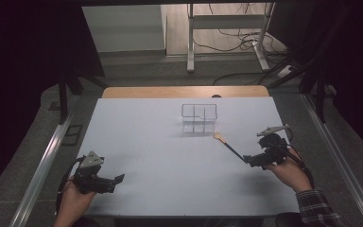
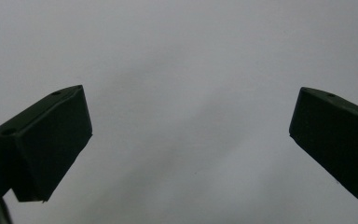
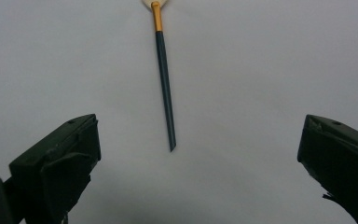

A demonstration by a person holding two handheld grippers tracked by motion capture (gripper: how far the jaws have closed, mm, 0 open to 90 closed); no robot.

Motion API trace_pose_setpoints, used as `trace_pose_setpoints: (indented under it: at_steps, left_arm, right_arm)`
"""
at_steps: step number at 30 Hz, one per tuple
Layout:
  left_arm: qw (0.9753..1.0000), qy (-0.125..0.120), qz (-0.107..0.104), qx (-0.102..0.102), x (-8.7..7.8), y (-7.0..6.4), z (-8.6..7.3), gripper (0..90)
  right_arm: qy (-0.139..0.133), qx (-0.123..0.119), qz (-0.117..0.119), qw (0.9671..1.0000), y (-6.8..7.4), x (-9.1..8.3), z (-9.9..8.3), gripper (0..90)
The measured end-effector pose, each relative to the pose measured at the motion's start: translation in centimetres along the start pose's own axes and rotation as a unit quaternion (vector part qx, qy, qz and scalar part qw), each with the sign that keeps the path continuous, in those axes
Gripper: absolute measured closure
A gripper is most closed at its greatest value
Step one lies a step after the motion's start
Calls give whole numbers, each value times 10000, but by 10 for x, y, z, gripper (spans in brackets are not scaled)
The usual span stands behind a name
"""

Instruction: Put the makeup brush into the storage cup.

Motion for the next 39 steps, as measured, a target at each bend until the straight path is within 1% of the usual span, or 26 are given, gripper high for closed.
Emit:
trace_pose_setpoints:
  at_steps: [5, 10, 15, 21, 25, 31, 34, 39]
  left_arm:
    - [10000, -13, 2, -7, 0, 0, 0, 0]
    - [10000, -2, -3, -7, 0, 0, 0, 0]
    - [10000, 3, -8, -12, 0, 0, 0, 0]
    - [10000, 2, -17, -14, 0, 0, 0, 0]
    - [10000, 8, -21, -13, 0, 0, 0, 0]
    - [10000, 10, -25, -11, 0, 0, 0, 0]
    - [10000, 20, -25, -22, 1, 0, 0, 0]
    - [10000, 16, -24, -11, 1, -1, 0, 0]
  right_arm:
    - [52, 13, 11, 10000, -2, 2, 5, 0]
    - [140, -24, -36, 9999, -6, 5, 8, 0]
    - [206, -35, -22, 9998, -8, 8, 11, 0]
    - [271, -47, 21, 9996, -6, 12, 17, 0]
    - [294, -126, 104, 9994, -4, 16, 23, 0]
    - [342, -179, 140, 9992, 0, 24, 32, 0]
    - [379, -209, 135, 9990, 1, 27, 35, 0]
    - [449, -262, 198, 9985, 4, 33, 38, 2]
Point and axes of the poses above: each handheld gripper's, and its own axes: x roughly forward along the jaws, z roughly out of its top, y roughly to its left, the point moved 7 cm from there along x, roughly forward along the jaws, and after that the axes turned 2 degrees about -z, right-handed, at the moved point
